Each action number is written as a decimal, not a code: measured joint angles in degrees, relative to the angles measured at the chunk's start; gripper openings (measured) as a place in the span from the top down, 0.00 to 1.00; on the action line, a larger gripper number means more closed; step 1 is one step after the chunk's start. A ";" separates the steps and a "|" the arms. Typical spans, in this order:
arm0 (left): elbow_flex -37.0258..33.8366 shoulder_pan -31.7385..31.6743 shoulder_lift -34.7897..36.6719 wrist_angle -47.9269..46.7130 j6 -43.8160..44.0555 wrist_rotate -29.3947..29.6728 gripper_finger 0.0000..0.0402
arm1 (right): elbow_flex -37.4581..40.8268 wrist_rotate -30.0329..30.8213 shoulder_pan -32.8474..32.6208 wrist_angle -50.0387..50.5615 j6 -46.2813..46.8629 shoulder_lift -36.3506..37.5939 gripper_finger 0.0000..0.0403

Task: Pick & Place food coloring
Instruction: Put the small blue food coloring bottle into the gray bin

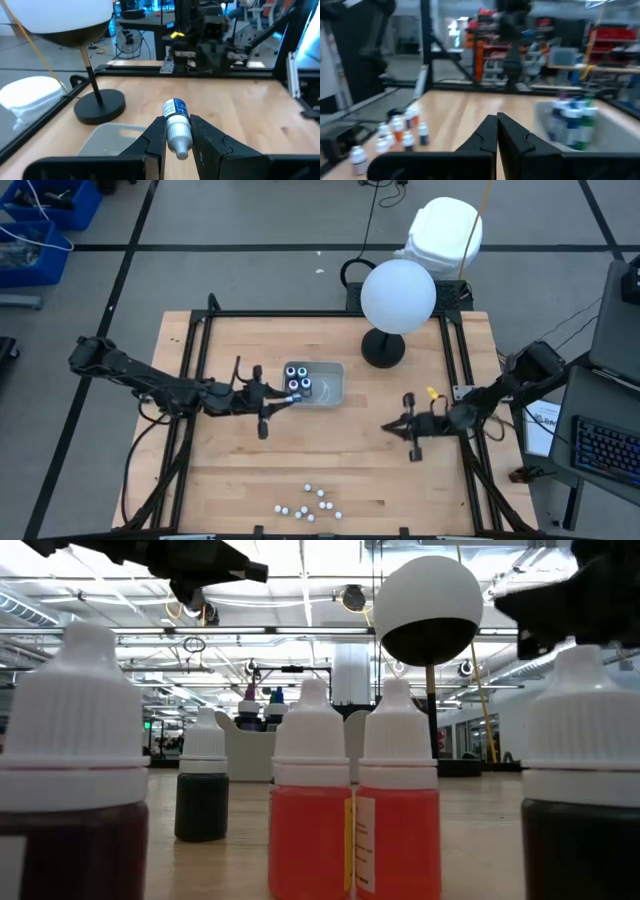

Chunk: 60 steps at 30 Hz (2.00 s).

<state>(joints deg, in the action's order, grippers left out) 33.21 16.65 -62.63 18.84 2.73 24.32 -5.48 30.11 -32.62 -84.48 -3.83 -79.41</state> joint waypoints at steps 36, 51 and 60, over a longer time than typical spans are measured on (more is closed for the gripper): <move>39.72 -11.66 -15.79 -53.83 0.54 -2.29 0.83 | 1.84 -4.71 12.04 66.26 -0.27 65.00 1.00; 79.23 -16.30 -47.37 -87.67 -7.75 -9.79 0.83 | 1.91 -4.73 12.02 65.92 0.26 63.64 1.00; 84.43 -19.19 -56.66 -92.44 -15.57 -14.34 0.83 | 1.95 -4.73 12.02 65.90 0.19 63.62 1.00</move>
<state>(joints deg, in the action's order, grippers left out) 117.64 -2.55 -119.29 -73.60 -12.84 9.98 -3.53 25.39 -20.60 -18.59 -3.64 -15.79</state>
